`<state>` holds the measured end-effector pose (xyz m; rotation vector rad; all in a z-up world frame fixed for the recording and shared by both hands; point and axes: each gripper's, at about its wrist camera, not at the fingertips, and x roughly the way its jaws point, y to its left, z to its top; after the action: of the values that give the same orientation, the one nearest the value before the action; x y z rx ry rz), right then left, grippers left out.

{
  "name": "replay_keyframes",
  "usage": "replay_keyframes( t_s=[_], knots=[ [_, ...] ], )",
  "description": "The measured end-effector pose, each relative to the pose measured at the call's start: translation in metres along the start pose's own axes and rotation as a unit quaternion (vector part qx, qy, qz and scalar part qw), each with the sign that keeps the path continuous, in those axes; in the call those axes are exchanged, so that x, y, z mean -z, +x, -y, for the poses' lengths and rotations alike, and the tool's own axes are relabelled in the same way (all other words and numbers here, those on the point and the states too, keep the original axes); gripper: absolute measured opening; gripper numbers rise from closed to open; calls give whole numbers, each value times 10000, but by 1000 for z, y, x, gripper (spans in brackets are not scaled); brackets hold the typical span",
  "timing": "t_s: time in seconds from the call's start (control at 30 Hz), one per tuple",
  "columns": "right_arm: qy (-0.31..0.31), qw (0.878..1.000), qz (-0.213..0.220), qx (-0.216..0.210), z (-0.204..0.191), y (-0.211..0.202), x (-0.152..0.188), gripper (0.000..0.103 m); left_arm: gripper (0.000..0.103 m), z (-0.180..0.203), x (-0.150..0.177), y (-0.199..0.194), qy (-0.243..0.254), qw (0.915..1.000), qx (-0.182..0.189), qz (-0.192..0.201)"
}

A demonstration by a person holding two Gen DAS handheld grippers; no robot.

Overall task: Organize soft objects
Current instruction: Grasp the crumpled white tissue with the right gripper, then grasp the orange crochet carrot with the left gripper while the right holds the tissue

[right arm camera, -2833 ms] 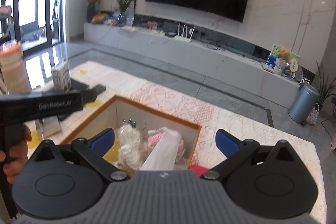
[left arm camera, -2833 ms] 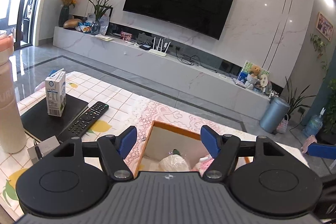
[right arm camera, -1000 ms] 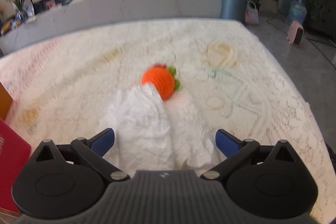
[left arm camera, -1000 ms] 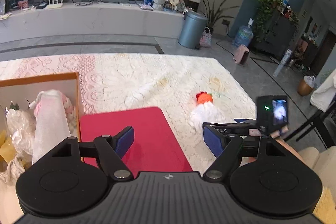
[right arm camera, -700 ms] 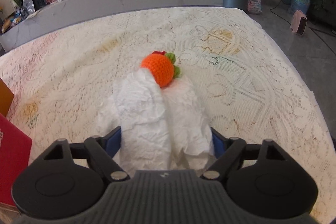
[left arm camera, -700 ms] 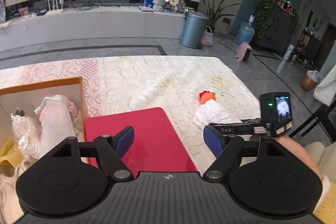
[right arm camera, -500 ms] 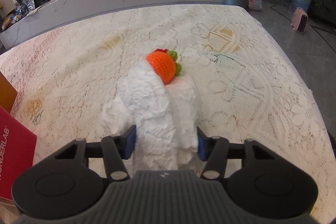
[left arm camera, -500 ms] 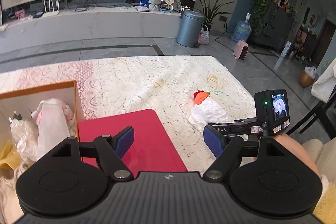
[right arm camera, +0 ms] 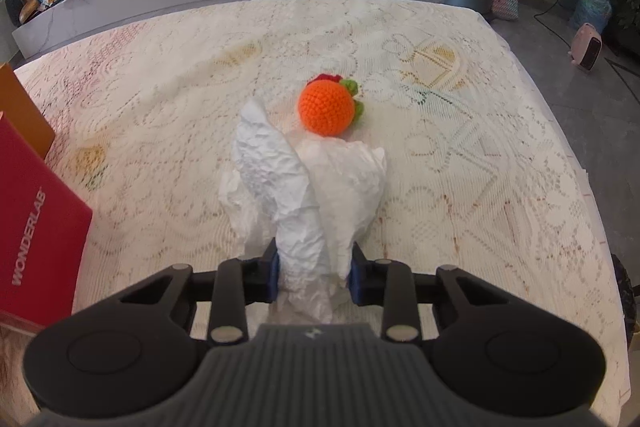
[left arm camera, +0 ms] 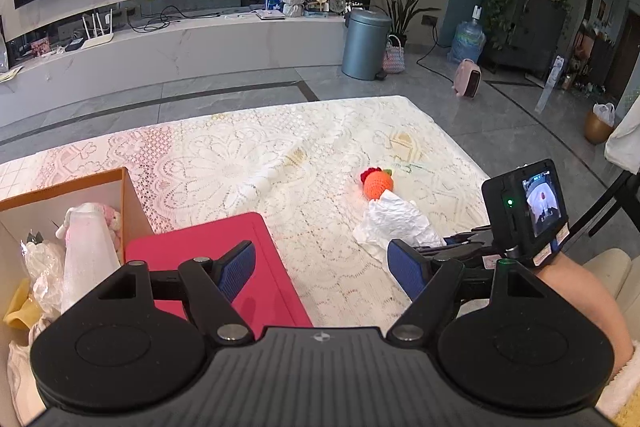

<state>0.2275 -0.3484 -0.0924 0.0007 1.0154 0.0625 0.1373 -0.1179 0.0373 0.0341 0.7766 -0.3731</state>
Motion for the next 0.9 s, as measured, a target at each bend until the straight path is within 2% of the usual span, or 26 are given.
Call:
replay_keyframes(
  t_s=[0.1, 0.2, 0.23, 0.27, 0.33, 0.47, 0.73, 0.9],
  knots=[
    [-315, 9993, -180, -36, -3, -7, 11, 33, 88, 3, 4, -3, -17, 10000, 43, 10],
    [-313, 9990, -241, -186, -3, -17, 24, 55, 88, 5, 12, -7, -89, 9999, 3, 53],
    [-277, 9990, -246, -251, -3, -19, 27, 70, 88, 7, 16, -9, -95, 9999, -52, 100],
    [-296, 9988, -237, -302, -3, -20, 28, 80, 88, 9, 20, -11, -72, 9998, -109, 150],
    [-402, 9987, -159, -278, -6, -20, 28, 86, 88, 12, 29, -13, -13, 9995, -196, 231],
    [-581, 9981, -9, -208, -10, -15, 22, 94, 88, 11, 42, -12, -45, 9995, -237, 222],
    [-853, 9960, 237, 134, -13, 10, 7, 96, 88, 2, 46, -5, -288, 9995, -49, 115],
    [-792, 9965, 135, 217, -14, 18, 5, 96, 88, 6, 40, -5, -163, 9997, -109, 121]
  ],
)
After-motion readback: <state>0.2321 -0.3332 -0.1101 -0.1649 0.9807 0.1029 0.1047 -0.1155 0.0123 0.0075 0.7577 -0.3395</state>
